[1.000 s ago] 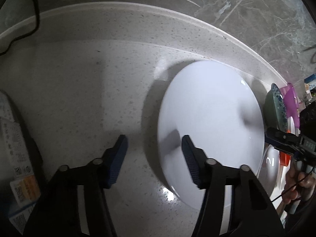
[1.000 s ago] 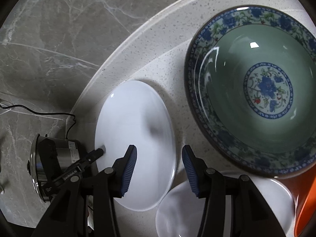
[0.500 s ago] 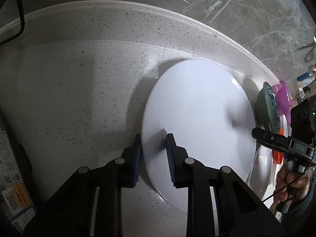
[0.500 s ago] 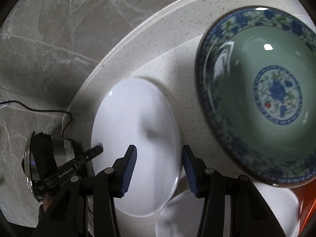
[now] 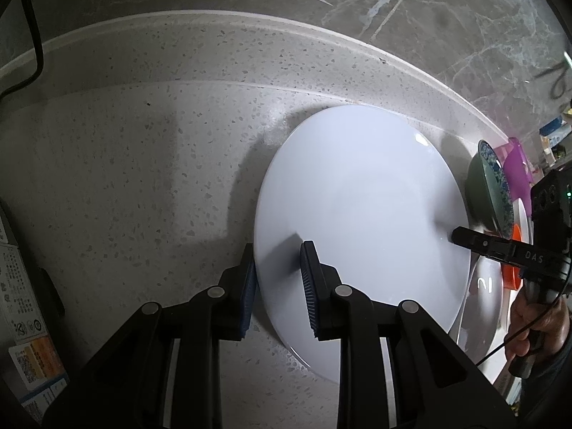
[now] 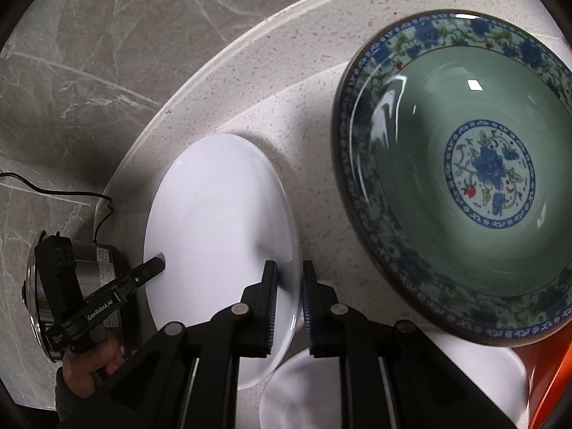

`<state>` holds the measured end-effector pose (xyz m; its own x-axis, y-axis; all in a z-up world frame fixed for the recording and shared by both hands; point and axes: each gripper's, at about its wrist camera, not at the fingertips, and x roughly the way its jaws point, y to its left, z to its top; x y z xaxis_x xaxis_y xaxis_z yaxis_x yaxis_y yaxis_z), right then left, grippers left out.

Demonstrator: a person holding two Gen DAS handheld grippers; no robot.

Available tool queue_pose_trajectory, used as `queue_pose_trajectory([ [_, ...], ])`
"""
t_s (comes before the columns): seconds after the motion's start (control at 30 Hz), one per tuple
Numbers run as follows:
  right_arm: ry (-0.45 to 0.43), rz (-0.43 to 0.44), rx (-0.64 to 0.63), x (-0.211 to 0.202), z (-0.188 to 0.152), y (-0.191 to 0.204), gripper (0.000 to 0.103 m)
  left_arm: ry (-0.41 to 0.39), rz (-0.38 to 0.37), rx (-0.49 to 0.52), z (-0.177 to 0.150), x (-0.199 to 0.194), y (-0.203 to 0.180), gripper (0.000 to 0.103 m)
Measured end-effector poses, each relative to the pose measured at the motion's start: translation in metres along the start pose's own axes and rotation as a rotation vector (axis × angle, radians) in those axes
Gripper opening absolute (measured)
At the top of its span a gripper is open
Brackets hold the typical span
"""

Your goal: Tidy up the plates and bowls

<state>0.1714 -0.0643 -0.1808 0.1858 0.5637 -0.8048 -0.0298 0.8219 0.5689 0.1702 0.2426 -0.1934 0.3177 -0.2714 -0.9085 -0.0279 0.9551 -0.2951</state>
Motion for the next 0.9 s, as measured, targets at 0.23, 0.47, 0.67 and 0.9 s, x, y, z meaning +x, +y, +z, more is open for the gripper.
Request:
queue_pose_trajectory([
  [0.23,-0.027,0.004,-0.014,-0.009,-0.001,0.004,0.015,-0.023,0.005,-0.009,-0.003,-0.007,-0.004,0.022],
  [0.47,-0.036,0.002,-0.045,-0.018,-0.006,0.009,0.015,-0.056,0.017,0.000,-0.008,-0.018,-0.009,0.022],
  [0.67,-0.068,0.006,-0.070,-0.032,-0.010,0.012,0.015,-0.102,0.016,0.009,-0.014,-0.035,-0.018,0.022],
  [0.9,-0.125,0.005,-0.116,-0.064,-0.024,0.022,0.015,-0.162,0.013,0.038,-0.036,-0.074,-0.037,0.022],
])
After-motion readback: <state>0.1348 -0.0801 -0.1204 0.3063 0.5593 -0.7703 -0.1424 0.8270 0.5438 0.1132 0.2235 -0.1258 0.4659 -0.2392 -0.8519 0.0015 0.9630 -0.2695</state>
